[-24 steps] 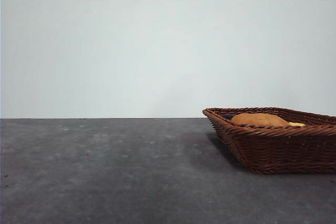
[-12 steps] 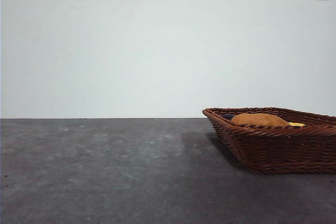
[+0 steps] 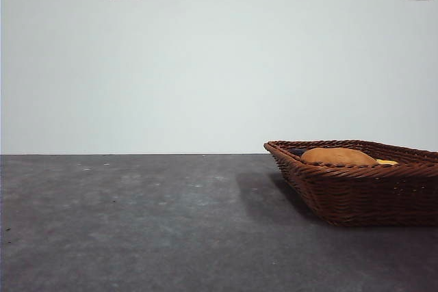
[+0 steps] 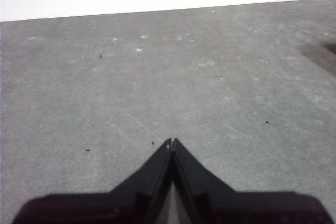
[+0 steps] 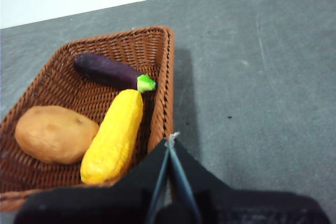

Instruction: Help me put the vegetables on the table into the basket

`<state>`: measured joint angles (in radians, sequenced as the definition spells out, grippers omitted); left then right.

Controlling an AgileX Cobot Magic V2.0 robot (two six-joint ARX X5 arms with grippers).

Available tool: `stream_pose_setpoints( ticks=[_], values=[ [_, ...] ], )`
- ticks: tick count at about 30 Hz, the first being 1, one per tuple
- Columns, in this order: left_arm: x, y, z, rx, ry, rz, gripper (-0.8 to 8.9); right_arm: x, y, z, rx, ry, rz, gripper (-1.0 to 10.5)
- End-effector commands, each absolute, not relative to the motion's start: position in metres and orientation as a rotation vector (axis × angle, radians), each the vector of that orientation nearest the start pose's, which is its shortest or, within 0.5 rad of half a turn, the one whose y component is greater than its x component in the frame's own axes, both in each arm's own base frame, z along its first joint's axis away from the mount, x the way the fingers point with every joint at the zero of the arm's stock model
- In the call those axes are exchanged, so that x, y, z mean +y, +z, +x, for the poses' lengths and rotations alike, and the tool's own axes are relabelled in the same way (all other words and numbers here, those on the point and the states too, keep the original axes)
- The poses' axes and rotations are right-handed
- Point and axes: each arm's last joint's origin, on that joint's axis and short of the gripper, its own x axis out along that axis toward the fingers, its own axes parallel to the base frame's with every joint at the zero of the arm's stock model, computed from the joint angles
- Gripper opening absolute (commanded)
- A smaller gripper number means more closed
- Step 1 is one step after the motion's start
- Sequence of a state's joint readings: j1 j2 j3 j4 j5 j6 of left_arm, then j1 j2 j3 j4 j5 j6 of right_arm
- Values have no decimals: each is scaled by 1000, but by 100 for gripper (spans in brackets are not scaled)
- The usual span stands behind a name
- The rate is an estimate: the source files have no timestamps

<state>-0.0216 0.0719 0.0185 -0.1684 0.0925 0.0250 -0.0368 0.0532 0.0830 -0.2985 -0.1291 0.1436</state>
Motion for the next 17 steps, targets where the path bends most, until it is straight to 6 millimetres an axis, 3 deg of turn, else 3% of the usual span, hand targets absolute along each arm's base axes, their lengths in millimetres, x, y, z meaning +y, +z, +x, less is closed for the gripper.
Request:
stream_pose_setpoints(
  ticks=[1,17],
  values=[
    [-5,145,99,225,-116,10,-3,2,151,93,267,83,173,2],
    [-5,145,99,231,-116,9,-4,2,153,92,256,90,169,2]
  ],
)
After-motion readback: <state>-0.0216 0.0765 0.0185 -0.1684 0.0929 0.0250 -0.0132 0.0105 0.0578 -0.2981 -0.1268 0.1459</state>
